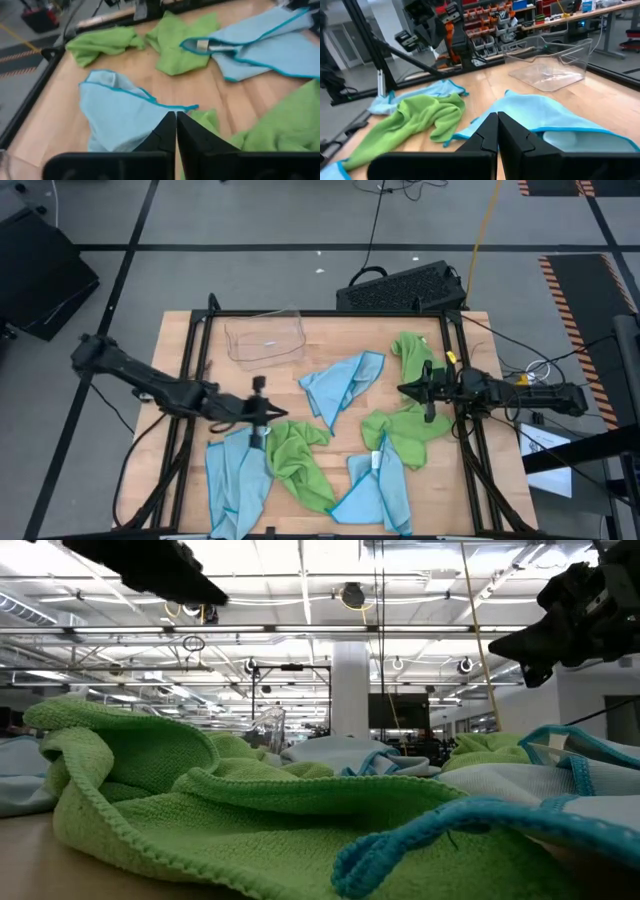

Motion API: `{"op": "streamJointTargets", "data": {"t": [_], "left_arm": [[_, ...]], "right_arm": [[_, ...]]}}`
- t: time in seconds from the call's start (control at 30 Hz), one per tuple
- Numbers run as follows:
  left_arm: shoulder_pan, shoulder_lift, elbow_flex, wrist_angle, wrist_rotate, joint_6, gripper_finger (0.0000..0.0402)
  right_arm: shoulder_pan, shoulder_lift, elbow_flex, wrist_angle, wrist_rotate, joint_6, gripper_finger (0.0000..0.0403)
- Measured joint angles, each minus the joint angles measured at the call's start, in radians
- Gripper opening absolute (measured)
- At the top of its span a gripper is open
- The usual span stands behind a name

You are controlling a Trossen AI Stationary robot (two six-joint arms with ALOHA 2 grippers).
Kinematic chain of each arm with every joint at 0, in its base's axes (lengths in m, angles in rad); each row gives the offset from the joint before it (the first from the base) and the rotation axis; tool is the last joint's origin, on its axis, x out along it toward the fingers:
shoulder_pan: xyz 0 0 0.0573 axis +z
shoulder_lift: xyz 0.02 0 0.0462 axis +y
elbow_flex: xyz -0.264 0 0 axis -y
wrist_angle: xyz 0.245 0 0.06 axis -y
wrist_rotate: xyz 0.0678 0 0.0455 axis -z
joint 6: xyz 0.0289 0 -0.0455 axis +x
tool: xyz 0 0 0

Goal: Fold microfiber towels
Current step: Fold the top center blue microfiber cloth

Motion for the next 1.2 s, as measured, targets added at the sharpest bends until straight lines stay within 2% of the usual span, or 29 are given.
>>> {"op": "streamJointTargets", "data": {"t": [0.03,0.13,0.2,0.43,0.67,0.77,0.87,1.03,1.2], "left_arm": [[-0.004,0.041,0.015,0.013,-0.022,-0.018,0.0028],[-0.024,0.155,0.056,0.064,-0.176,-0.108,0.0051],[-0.037,0.236,0.096,0.054,-0.235,-0.110,0.0066],[-0.096,0.455,0.270,0.017,-0.241,-0.154,0.0125],[-0.124,0.660,0.396,0.041,-0.274,-0.260,0.0181],[-0.129,0.752,0.442,0.038,-0.333,-0.278,0.0194],[-0.129,0.823,0.485,0.039,-0.343,-0.296,0.0203],[-0.106,0.900,0.541,0.039,-0.310,-0.318,0.0213],[-0.075,0.911,0.555,0.040,-0.282,-0.363,0.0214]], "right_arm": [[0.000,0.006,0.000,0.000,0.002,-0.004,0.0000],[0.000,0.018,0.000,0.002,0.004,-0.007,0.0000],[0.000,0.027,0.000,0.002,0.004,-0.007,0.0000],[0.000,0.060,0.000,0.008,0.072,-0.007,0.0000],[0.000,0.086,0.000,0.013,0.079,-0.008,0.0000],[0.000,0.092,0.000,0.019,0.080,-0.027,0.0000],[0.000,0.093,0.000,0.032,0.081,-0.040,0.0000],[0.000,0.093,0.000,0.056,0.081,-0.080,0.0000],[-0.001,0.093,0.000,0.060,0.082,-0.125,0.0000]]}}
